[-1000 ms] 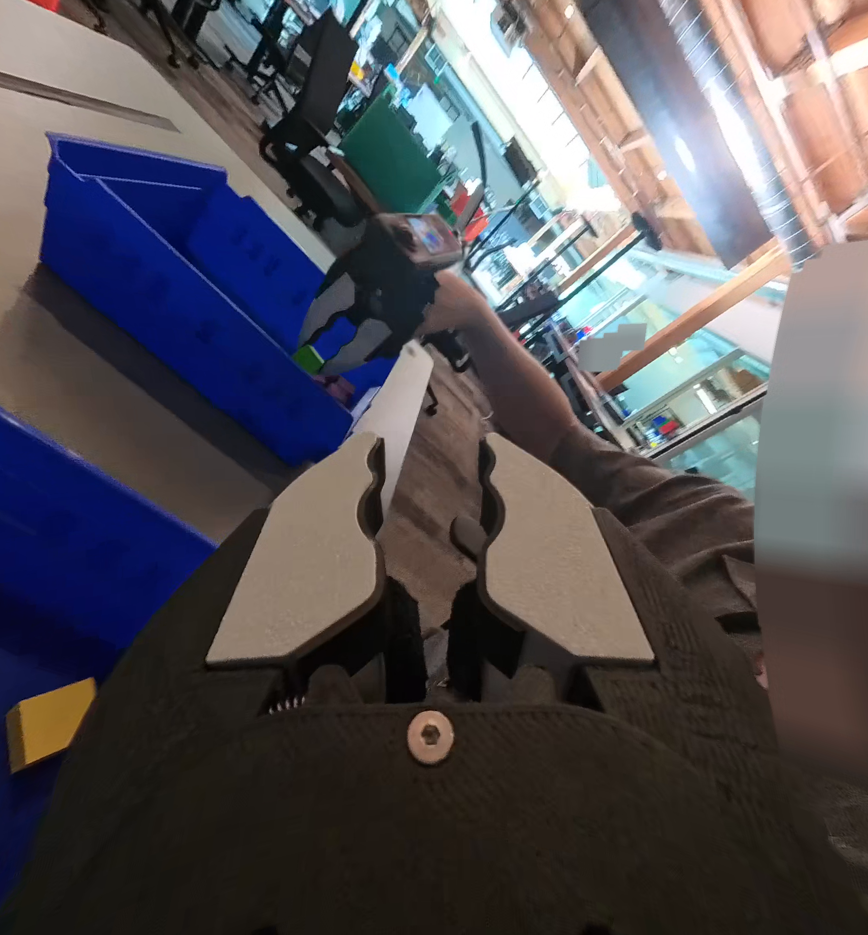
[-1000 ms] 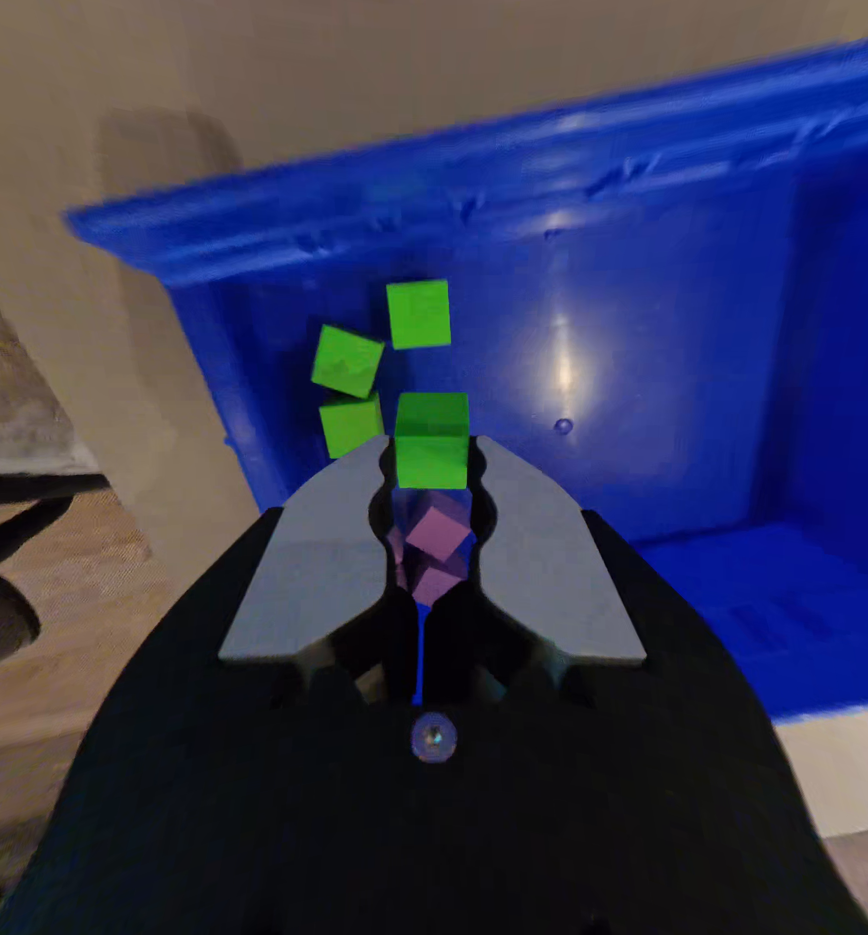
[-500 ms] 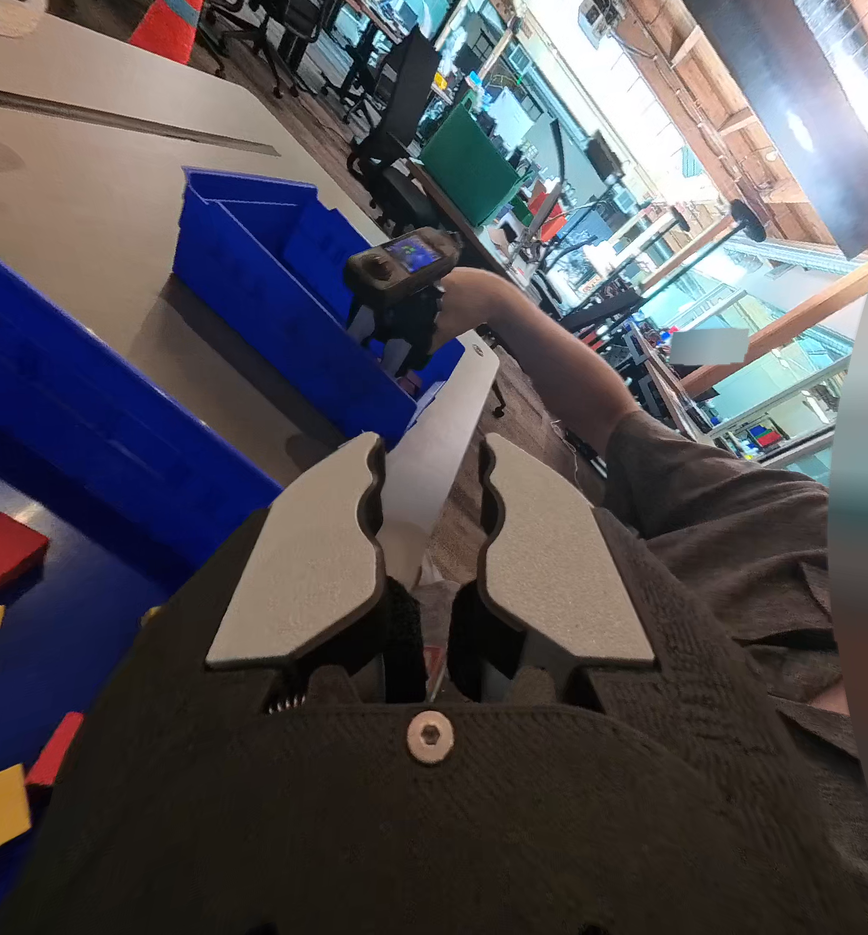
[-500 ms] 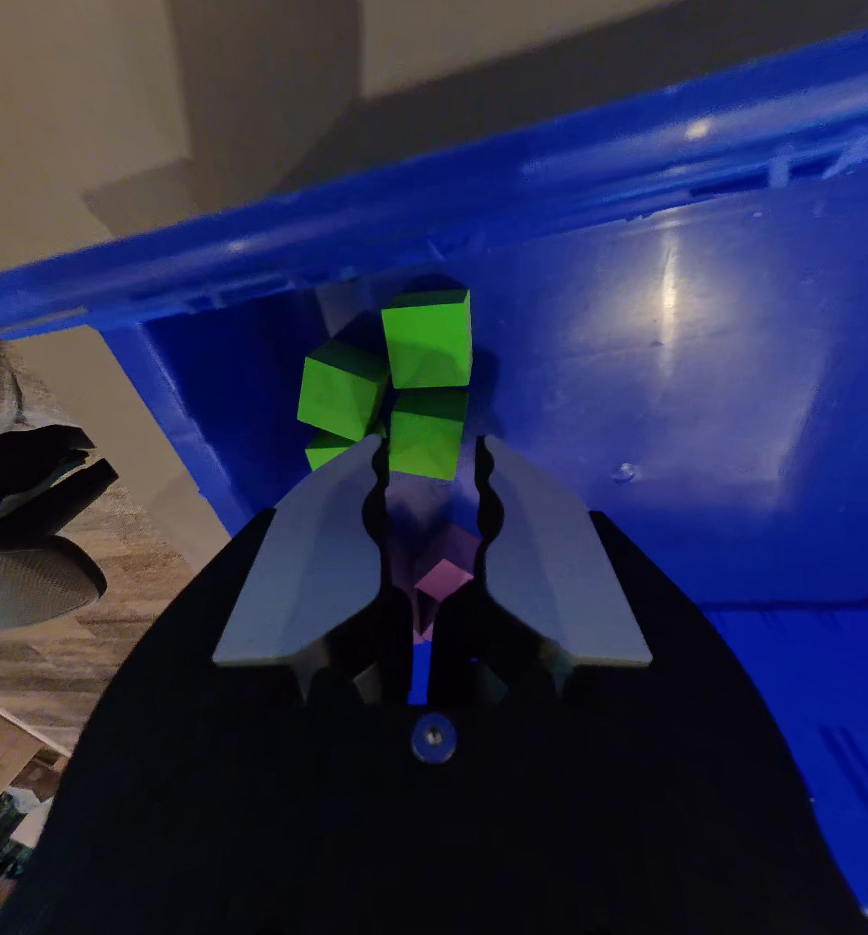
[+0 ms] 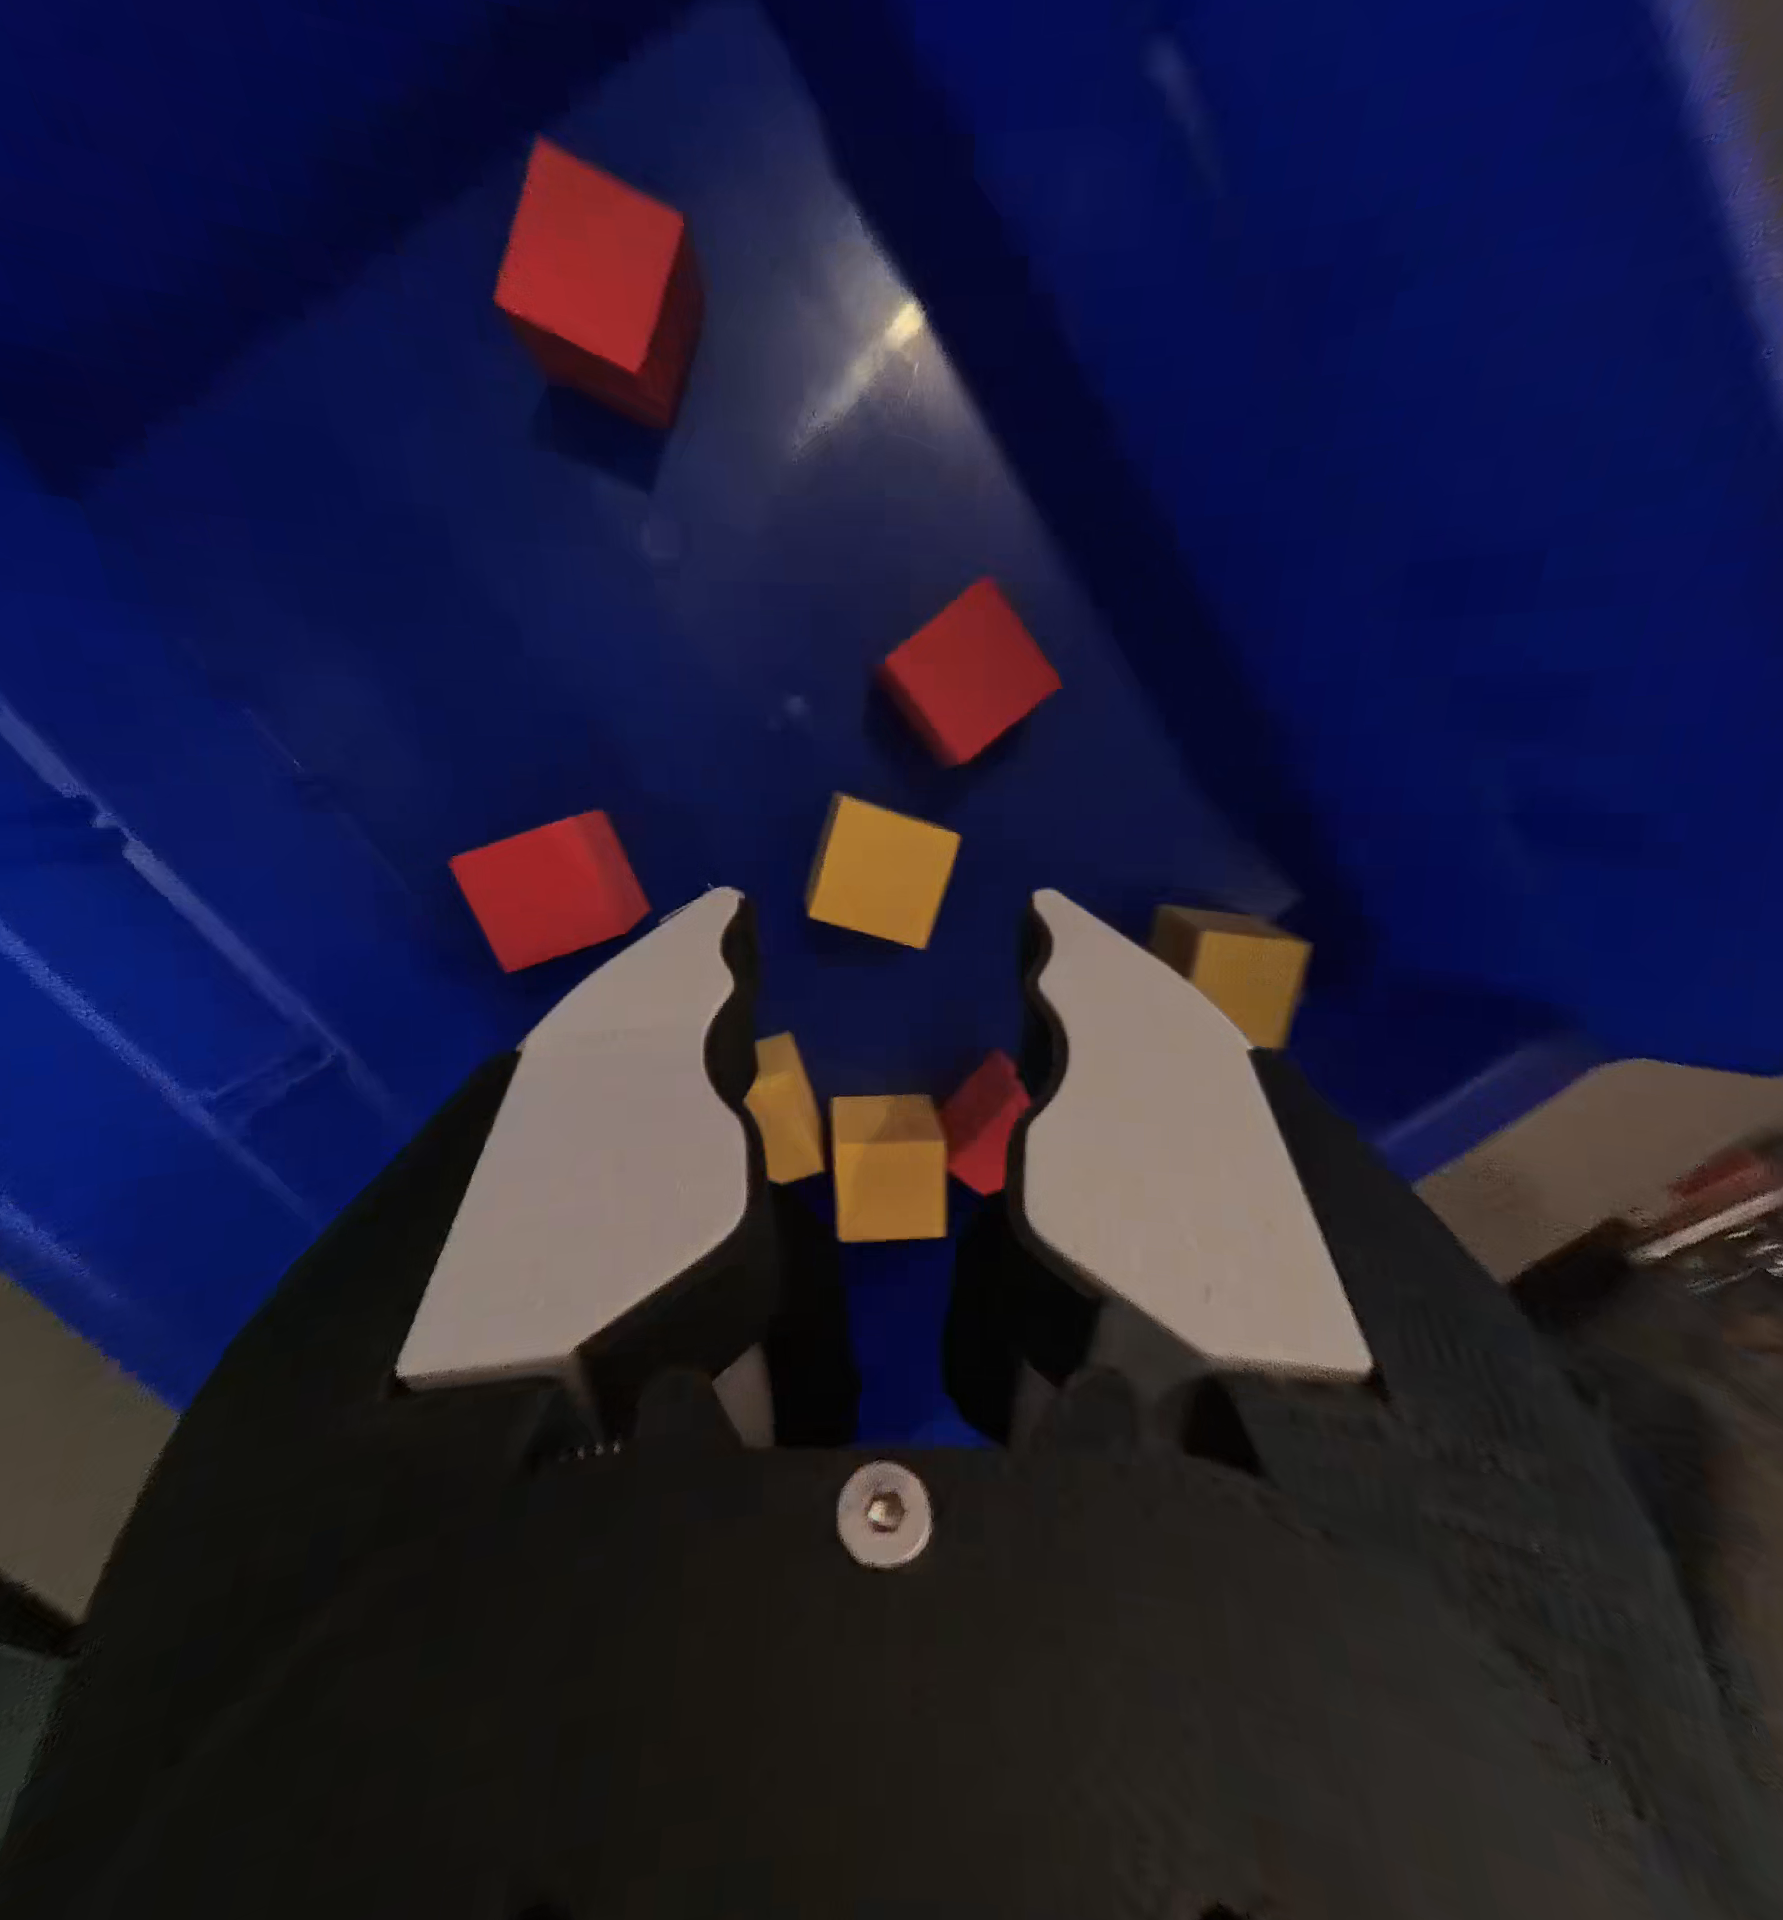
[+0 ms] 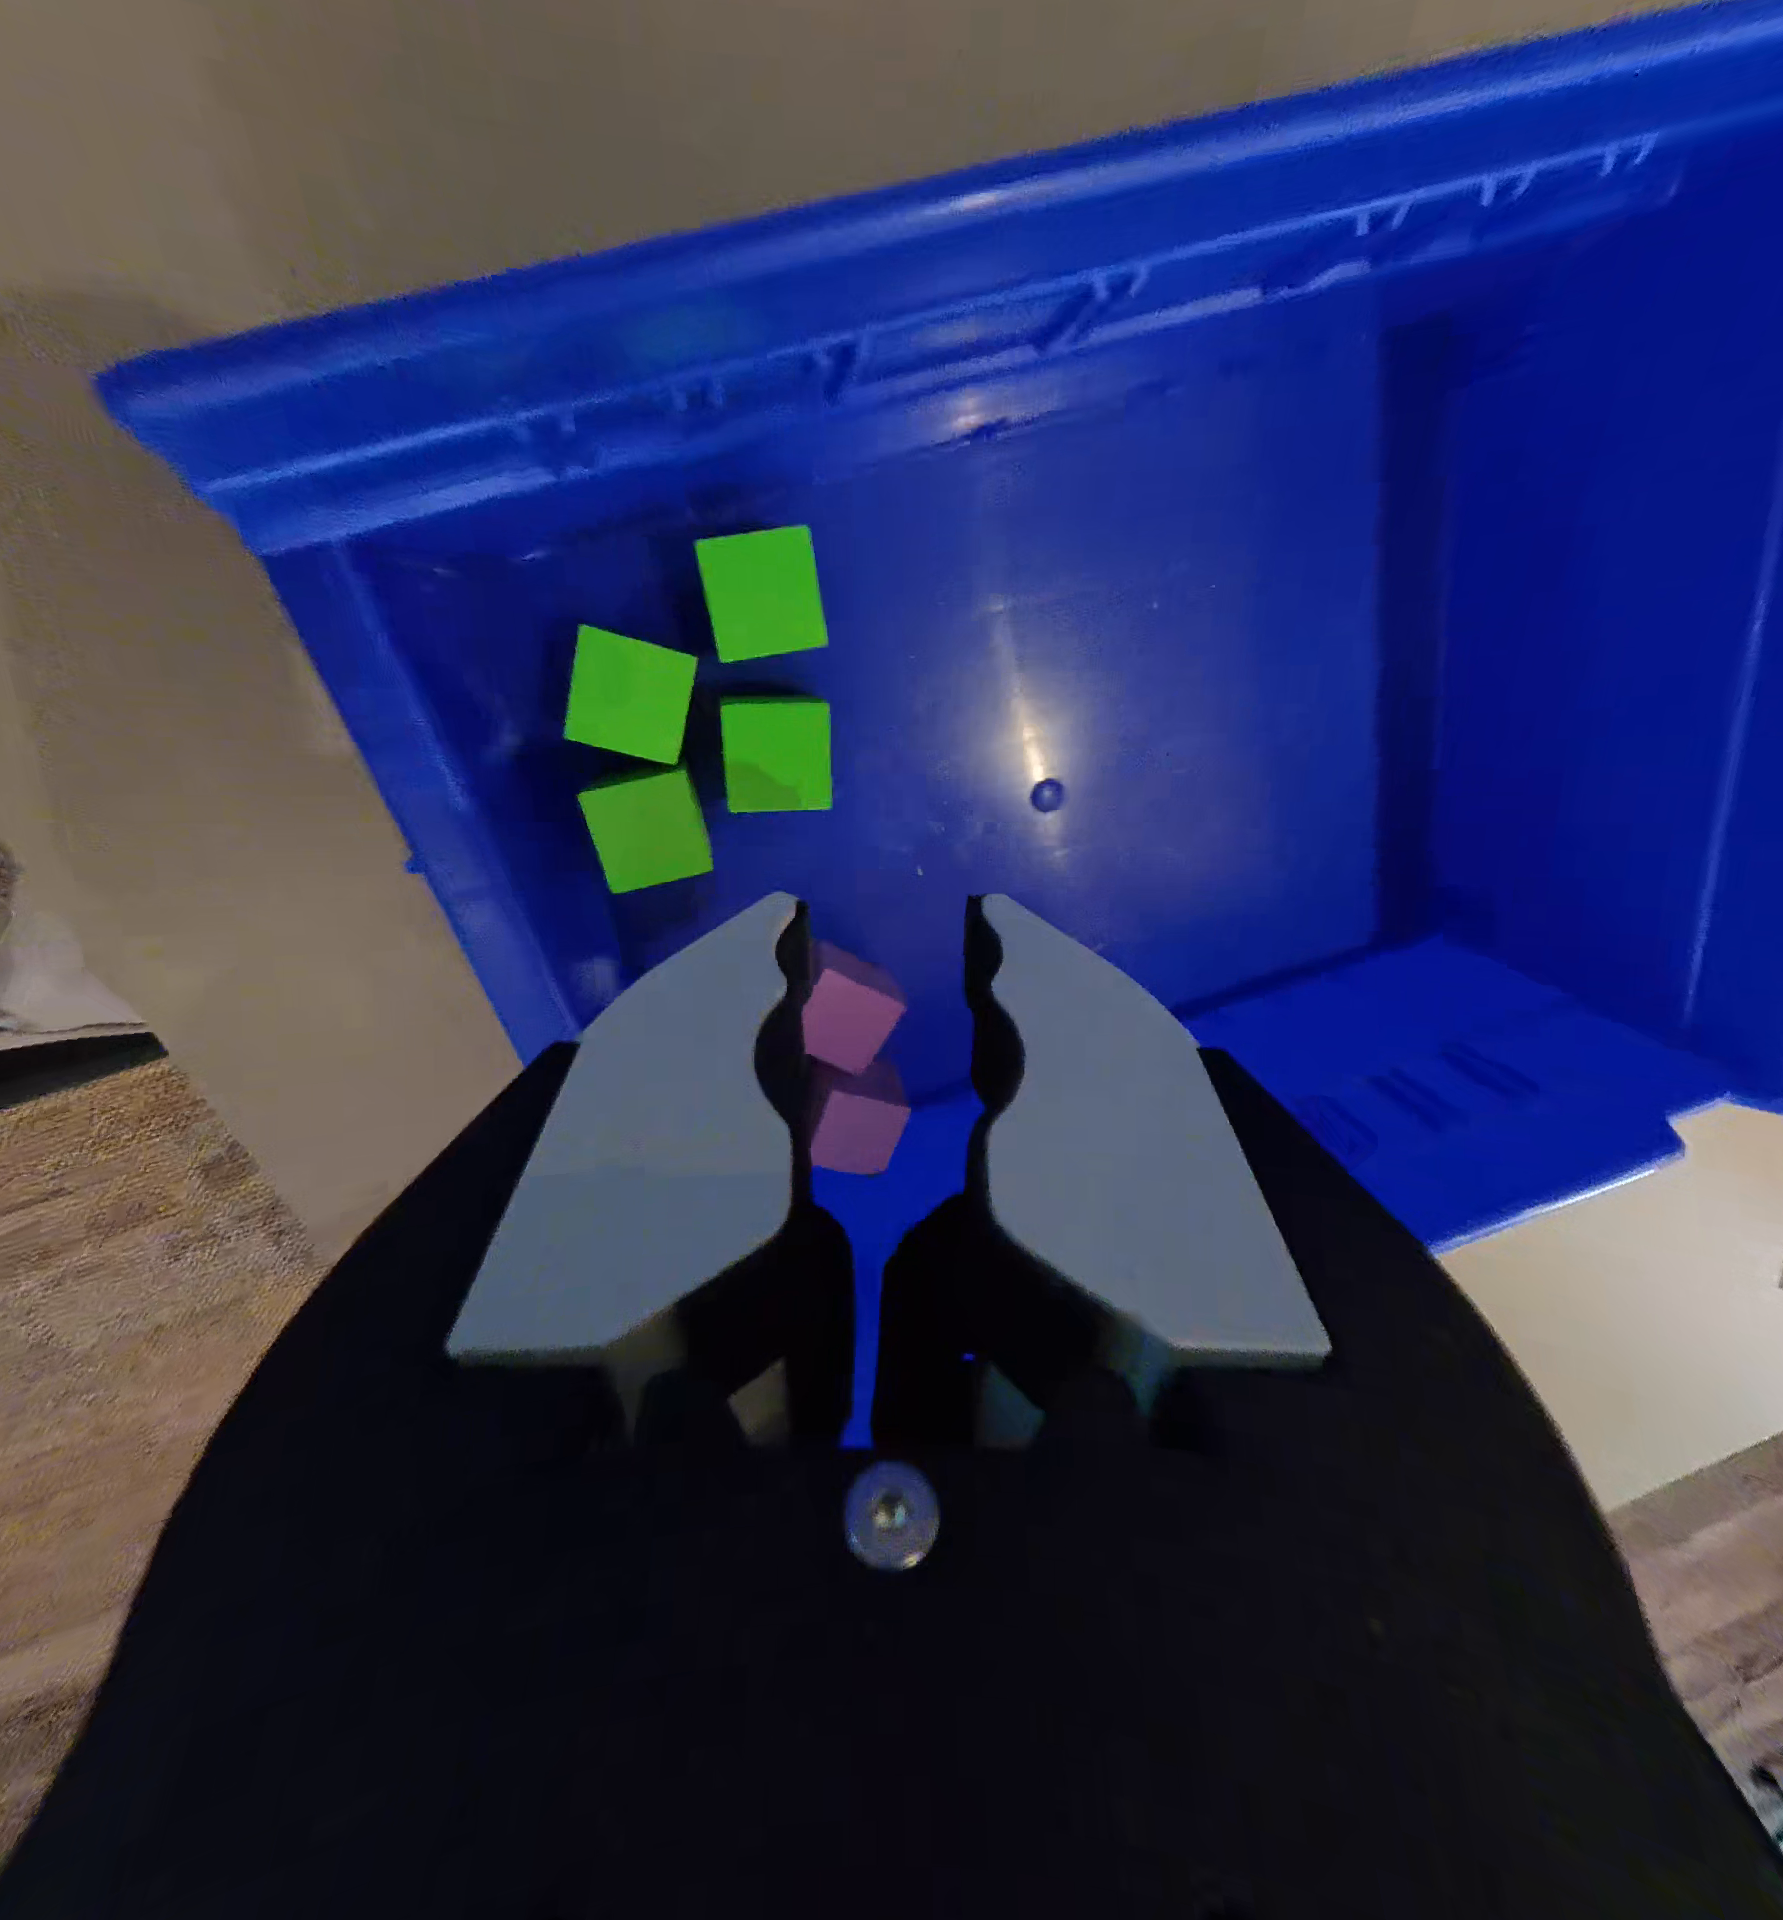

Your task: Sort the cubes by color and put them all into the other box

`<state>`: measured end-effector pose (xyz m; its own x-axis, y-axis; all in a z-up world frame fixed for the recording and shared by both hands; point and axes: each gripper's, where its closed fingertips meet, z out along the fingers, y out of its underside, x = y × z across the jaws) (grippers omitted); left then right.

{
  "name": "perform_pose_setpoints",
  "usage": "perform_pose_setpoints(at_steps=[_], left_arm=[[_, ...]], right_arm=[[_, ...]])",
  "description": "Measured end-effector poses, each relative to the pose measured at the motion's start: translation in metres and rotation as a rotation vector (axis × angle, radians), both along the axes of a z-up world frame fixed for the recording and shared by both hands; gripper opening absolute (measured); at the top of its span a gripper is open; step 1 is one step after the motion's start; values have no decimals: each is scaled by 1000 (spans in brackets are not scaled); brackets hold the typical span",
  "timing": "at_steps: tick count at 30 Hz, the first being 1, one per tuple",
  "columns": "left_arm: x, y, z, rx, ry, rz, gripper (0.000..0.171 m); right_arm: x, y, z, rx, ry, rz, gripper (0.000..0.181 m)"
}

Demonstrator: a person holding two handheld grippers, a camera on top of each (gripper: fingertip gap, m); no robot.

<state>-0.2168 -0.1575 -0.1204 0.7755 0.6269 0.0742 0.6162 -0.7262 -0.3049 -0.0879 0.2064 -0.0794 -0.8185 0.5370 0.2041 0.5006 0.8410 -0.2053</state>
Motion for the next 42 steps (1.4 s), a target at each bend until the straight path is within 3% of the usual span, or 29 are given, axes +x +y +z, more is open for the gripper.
perform_pose_setpoints(at_steps=[12,14,15,17,20,22,26,28,32,36,42], left_arm=[[-3,-4,-37,-161,-16,-81,50],[-3,-5,-40,-172,-19,-79,43],[-3,-4,-39,-156,-19,-82,31],[-1,-1,-35,-114,-39,-57,30],[4,10,-18,37,-65,-12,30],[13,26,6,241,-107,9,29],[64,69,108,963,-378,-145,29],[84,70,145,1179,-507,-208,29],[120,75,168,1293,-681,-313,29],[143,82,176,1323,-724,-378,29],[151,84,179,1330,-731,-402,29]], right_arm=[[23,-14,7,-20,150,51,27],[25,-20,10,-35,171,64,26],[25,-22,13,-34,194,69,26],[25,-29,19,-50,246,91,26],[20,-40,32,-85,346,112,27],[17,-56,42,-145,420,138,27],[12,-111,65,-265,619,265,28],[10,-143,74,-305,698,326,29],[8,-206,102,-444,827,424,32],[8,-253,118,-524,859,497,35],[7,-286,131,-546,895,549,34]])
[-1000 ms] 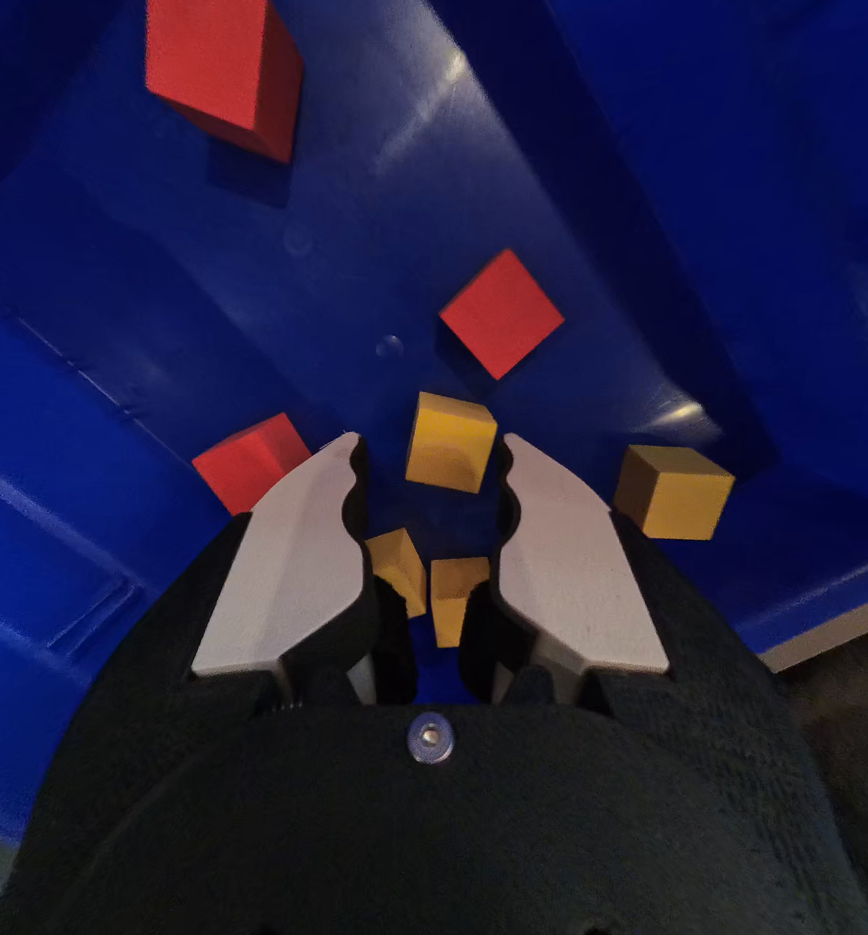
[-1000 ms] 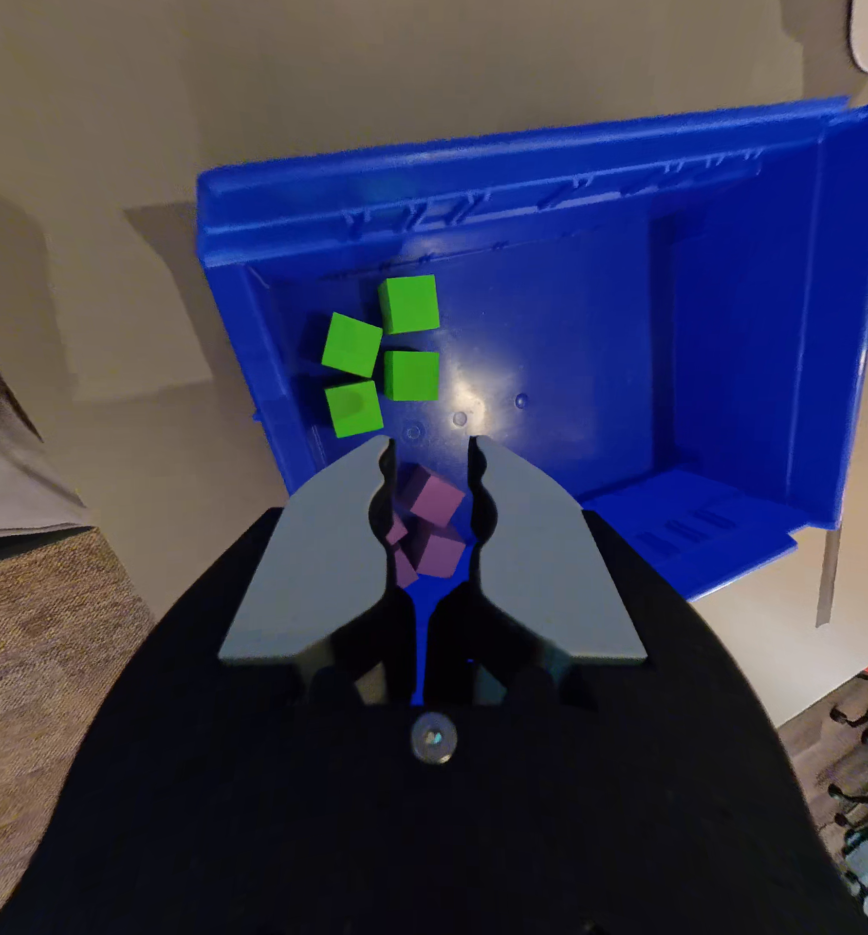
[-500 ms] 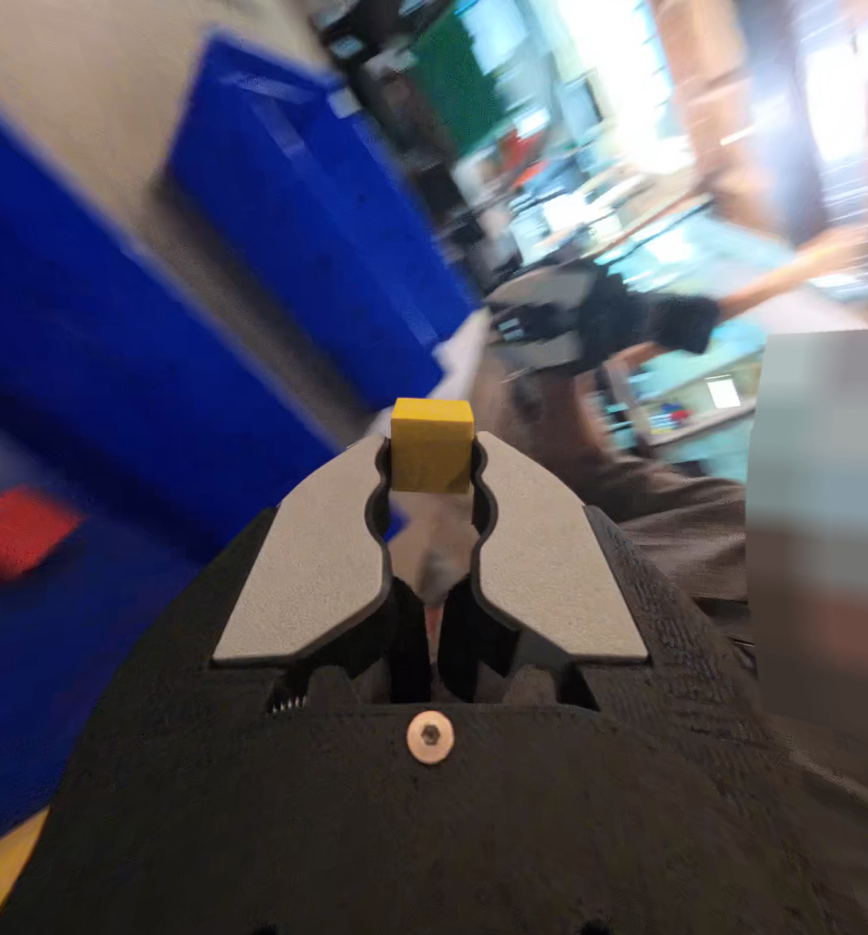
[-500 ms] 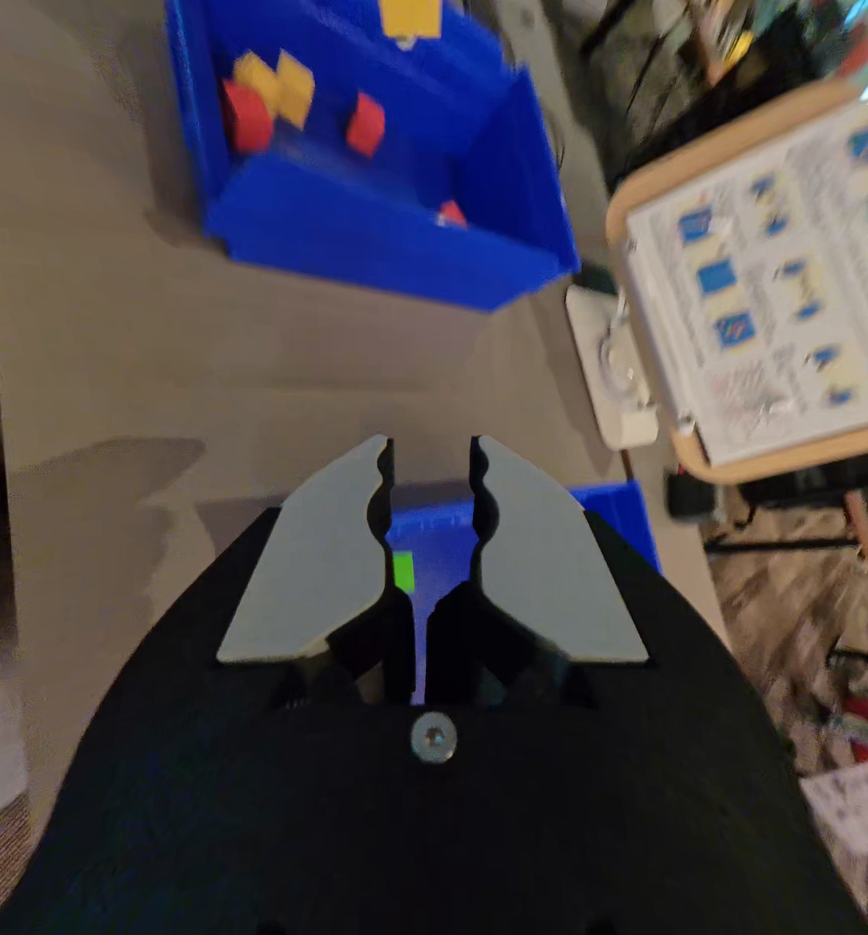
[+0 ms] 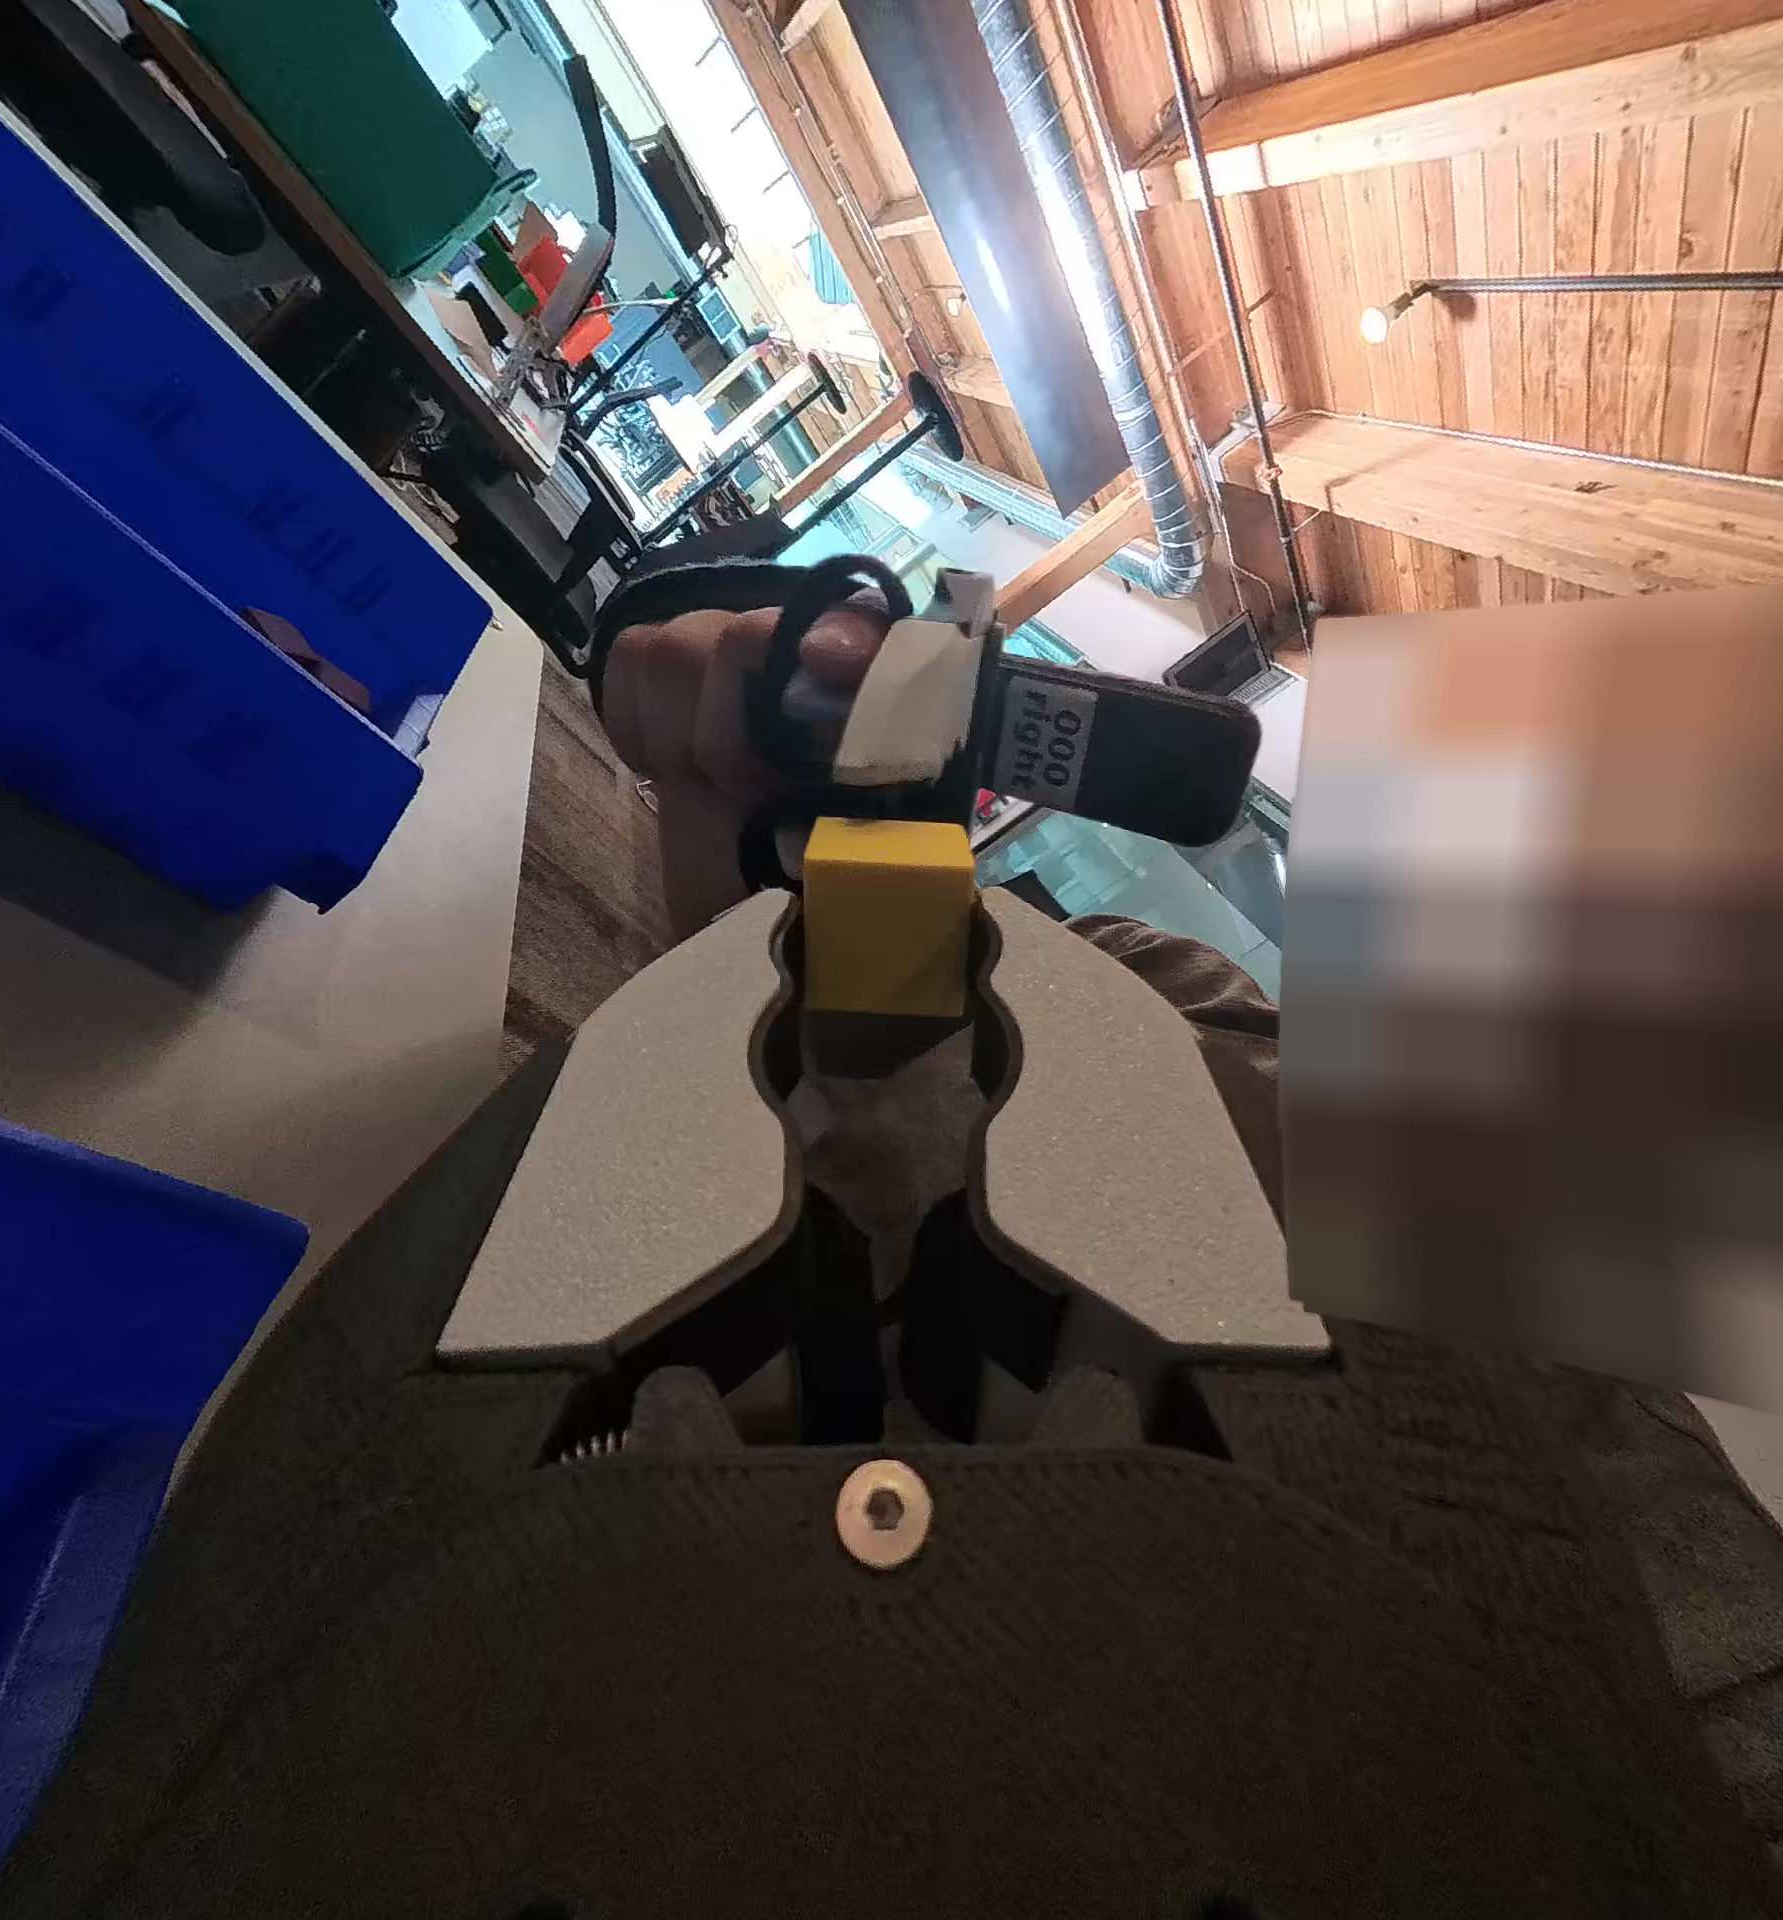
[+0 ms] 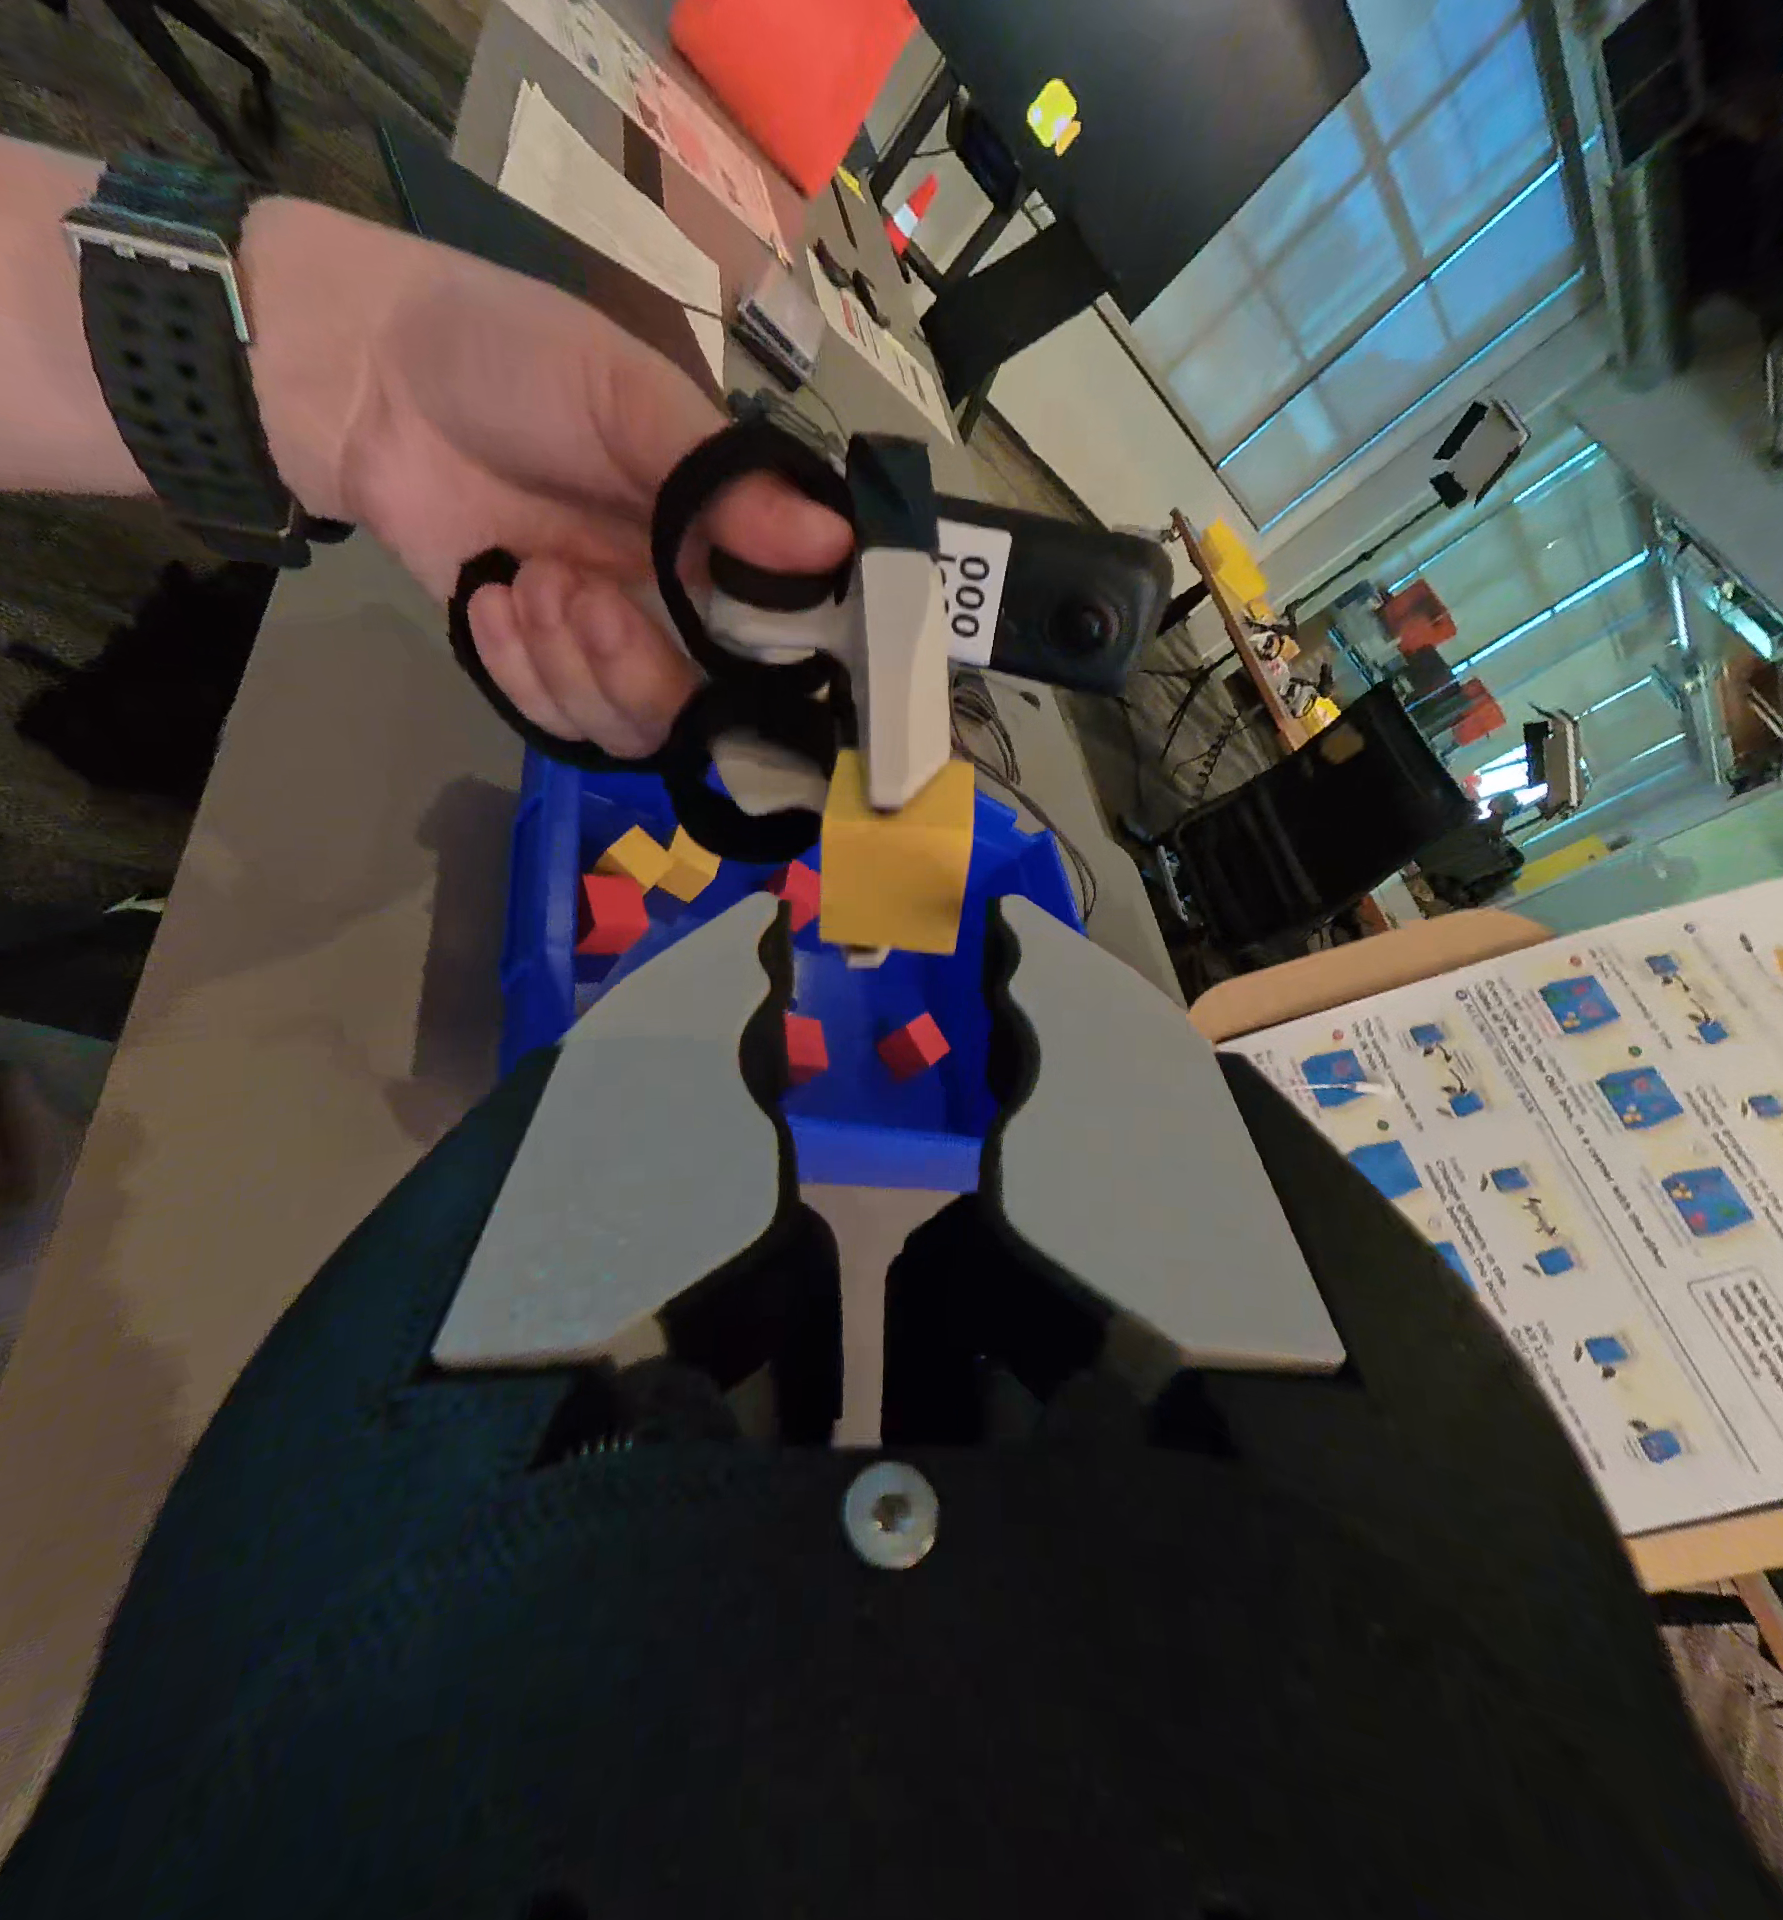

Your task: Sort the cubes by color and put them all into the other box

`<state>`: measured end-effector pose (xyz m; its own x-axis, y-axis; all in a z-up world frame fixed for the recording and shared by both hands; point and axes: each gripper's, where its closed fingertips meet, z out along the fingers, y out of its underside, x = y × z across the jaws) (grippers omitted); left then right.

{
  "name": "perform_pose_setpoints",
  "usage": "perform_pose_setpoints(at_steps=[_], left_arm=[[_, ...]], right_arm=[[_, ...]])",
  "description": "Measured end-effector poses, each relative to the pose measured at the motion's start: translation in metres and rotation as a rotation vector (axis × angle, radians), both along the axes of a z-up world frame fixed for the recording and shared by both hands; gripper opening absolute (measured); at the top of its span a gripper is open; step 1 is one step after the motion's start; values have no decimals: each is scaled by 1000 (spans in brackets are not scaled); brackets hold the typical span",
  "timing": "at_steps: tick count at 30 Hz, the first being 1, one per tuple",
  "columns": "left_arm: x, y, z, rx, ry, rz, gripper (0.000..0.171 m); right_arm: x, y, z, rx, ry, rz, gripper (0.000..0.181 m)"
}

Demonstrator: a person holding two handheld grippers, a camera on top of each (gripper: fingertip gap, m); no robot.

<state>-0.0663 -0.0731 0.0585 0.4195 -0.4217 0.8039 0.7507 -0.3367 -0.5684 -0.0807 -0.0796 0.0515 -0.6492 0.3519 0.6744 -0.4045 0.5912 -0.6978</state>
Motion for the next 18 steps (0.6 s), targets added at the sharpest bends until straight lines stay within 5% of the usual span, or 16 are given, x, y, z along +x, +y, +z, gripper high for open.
perform_pose_setpoints(at_steps=[12,18], left_arm=[[-5,-2,15,84,-48,13,34],[-42,-31,21,53,44,250,41]], right_arm=[[-5,2,9,15,20,-24,27],[-33,102,17,137,-44,-256,27]])
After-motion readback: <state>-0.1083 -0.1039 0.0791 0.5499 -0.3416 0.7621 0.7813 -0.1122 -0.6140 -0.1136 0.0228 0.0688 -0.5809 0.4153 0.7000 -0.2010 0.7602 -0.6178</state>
